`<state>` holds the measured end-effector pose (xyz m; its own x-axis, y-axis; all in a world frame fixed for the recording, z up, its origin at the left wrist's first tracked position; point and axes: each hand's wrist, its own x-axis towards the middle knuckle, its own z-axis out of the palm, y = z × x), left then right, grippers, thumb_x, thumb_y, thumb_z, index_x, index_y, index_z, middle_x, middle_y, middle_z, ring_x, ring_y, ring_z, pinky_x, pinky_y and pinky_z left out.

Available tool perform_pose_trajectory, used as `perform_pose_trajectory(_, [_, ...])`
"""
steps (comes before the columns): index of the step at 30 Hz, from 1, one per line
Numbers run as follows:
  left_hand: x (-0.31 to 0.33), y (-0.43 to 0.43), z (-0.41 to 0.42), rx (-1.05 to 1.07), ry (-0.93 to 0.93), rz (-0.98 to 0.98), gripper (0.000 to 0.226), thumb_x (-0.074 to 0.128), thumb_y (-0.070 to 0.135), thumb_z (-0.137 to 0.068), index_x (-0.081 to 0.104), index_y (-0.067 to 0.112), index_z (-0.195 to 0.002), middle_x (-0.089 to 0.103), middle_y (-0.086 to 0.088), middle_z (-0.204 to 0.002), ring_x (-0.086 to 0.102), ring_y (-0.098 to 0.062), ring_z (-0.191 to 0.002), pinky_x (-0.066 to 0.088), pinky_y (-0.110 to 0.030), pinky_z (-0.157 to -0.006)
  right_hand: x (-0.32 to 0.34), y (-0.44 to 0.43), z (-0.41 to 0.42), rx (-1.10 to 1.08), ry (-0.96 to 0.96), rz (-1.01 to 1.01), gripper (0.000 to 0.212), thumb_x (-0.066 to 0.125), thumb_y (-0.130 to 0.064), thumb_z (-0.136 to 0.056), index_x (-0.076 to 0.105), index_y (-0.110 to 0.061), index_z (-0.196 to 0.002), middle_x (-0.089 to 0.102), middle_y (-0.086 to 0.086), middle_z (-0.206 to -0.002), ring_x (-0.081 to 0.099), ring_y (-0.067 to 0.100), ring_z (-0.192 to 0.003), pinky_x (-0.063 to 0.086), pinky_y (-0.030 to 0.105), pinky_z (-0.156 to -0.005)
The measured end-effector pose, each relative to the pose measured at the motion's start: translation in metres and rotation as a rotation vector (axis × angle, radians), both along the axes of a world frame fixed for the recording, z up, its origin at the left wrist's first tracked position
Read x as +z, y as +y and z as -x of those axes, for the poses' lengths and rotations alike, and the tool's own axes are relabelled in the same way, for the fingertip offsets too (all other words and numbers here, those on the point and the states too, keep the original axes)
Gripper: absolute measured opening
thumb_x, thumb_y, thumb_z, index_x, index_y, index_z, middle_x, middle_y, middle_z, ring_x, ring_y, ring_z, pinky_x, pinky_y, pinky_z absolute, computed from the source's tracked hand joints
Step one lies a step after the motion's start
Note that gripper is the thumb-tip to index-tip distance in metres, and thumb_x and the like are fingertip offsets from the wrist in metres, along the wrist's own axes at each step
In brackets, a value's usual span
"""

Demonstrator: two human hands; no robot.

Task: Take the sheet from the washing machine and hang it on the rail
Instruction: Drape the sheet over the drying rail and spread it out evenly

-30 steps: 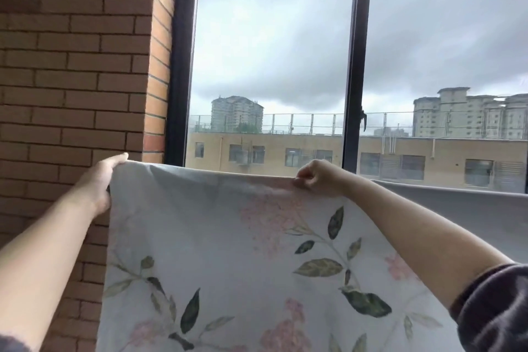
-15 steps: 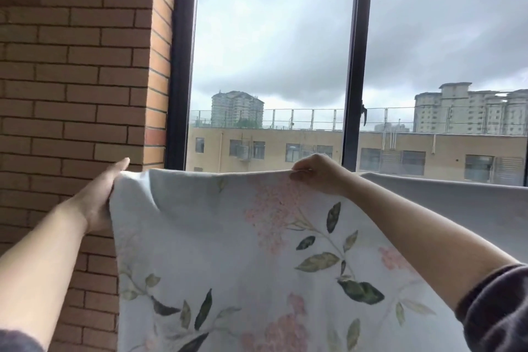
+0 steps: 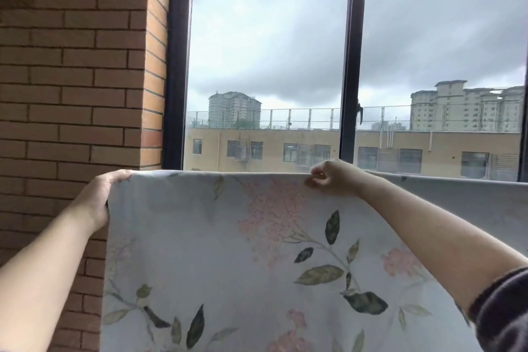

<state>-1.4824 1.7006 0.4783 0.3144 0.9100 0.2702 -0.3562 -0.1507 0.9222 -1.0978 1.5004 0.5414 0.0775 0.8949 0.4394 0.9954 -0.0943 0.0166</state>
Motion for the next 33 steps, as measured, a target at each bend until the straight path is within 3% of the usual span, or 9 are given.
perform_pose_trajectory(5, [-0.012,-0.001,-0.016,0.088,0.079,0.022,0.047,0.047,0.022,-0.091,0.072,0.019,-0.051,0.065,-0.002,-0.055,0.060,-0.012,-0.042,0.043,-0.027,-0.056,-0.004,-0.009,-0.003,-0.062,-0.092,-0.013,0.033,0.045,-0.048,-0.093,0.059,-0.022,-0.077,0.058,-0.006,-0.068,0.054,0.012,-0.063,0.048,0.034,-0.063])
perform_pose_trajectory(8, [-0.026,0.005,-0.025,0.176,0.179,0.030,0.031,0.052,0.018,-0.089,0.075,0.017,-0.068,0.066,0.001,-0.055,0.059,-0.021,-0.058,0.043,-0.026,-0.057,-0.006,-0.014,-0.004,-0.081,-0.138,-0.070,0.038,0.041,-0.050,-0.095,0.060,-0.019,-0.085,0.060,-0.004,-0.072,0.057,0.015,-0.069,0.047,0.032,-0.063])
perform_pose_trajectory(13, [-0.047,0.018,-0.049,0.387,0.286,0.055,0.028,0.057,0.016,-0.089,0.065,0.007,-0.114,0.063,-0.012,-0.109,0.054,-0.023,-0.092,0.039,-0.029,-0.080,-0.008,-0.020,-0.013,-0.080,-0.187,-0.149,0.025,0.038,-0.046,-0.097,0.048,-0.031,-0.080,0.046,-0.015,-0.062,0.050,0.011,-0.065,0.031,0.025,-0.052])
perform_pose_trajectory(17, [-0.054,0.026,-0.065,0.595,0.929,0.070,0.060,0.060,0.038,-0.086,0.049,-0.005,-0.127,0.051,-0.023,-0.131,0.051,-0.036,-0.118,0.041,-0.036,-0.093,-0.013,-0.020,-0.020,-0.078,-0.275,-0.222,0.030,0.036,-0.044,-0.098,0.053,-0.026,-0.080,0.057,-0.007,-0.075,0.052,0.014,-0.070,0.029,0.026,-0.056])
perform_pose_trajectory(19, [-0.055,0.025,-0.075,0.658,1.106,0.044,0.070,0.059,0.043,-0.082,0.039,-0.002,-0.131,0.046,-0.022,-0.136,0.045,-0.038,-0.123,0.040,-0.043,-0.100,-0.017,-0.020,-0.025,-0.075,-0.314,-0.298,0.034,0.036,-0.042,-0.098,0.057,-0.022,-0.080,0.063,-0.005,-0.080,0.058,0.017,-0.074,0.032,0.027,-0.062])
perform_pose_trajectory(22, [-0.044,0.004,-0.112,0.614,1.061,-0.139,0.046,0.055,0.034,-0.084,0.048,0.004,-0.118,0.052,-0.019,-0.126,0.051,-0.036,-0.114,0.043,-0.041,-0.094,-0.022,-0.026,-0.034,-0.100,-0.313,-0.391,0.040,0.035,-0.040,-0.099,0.061,-0.017,-0.079,0.067,-0.001,-0.080,0.062,0.021,-0.076,0.041,0.029,-0.066])
perform_pose_trajectory(25, [-0.026,-0.036,-0.162,0.509,0.977,-0.388,0.019,0.050,0.028,-0.088,0.055,0.011,-0.097,0.062,-0.012,-0.101,0.057,-0.029,-0.090,0.044,-0.031,-0.075,-0.020,-0.038,-0.052,-0.173,-0.247,-0.413,0.042,0.032,-0.040,-0.099,0.061,-0.018,-0.078,0.066,0.003,-0.078,0.062,0.026,-0.077,0.034,0.031,-0.063])
perform_pose_trajectory(28, [-0.003,-0.090,-0.217,0.410,0.807,-0.623,0.014,0.046,0.024,-0.093,0.055,0.013,-0.092,0.061,-0.006,-0.089,0.052,-0.019,-0.075,0.035,-0.027,-0.062,-0.020,-0.057,-0.077,-0.224,-0.229,-0.436,0.045,0.029,-0.043,-0.099,0.066,-0.019,-0.091,0.068,0.009,-0.082,0.063,0.029,-0.080,0.033,0.032,-0.063])
perform_pose_trajectory(33, [0.022,-0.170,-0.307,0.391,0.613,-1.008,0.023,0.037,0.030,-0.097,0.056,0.016,-0.094,0.059,0.002,-0.090,0.055,-0.016,-0.078,0.041,-0.028,-0.065,-0.023,-0.098,-0.125,-0.267,-0.247,-0.417,0.048,0.025,-0.045,-0.099,0.066,-0.021,-0.096,0.069,0.009,-0.087,0.064,0.029,-0.086,0.032,0.032,-0.063])
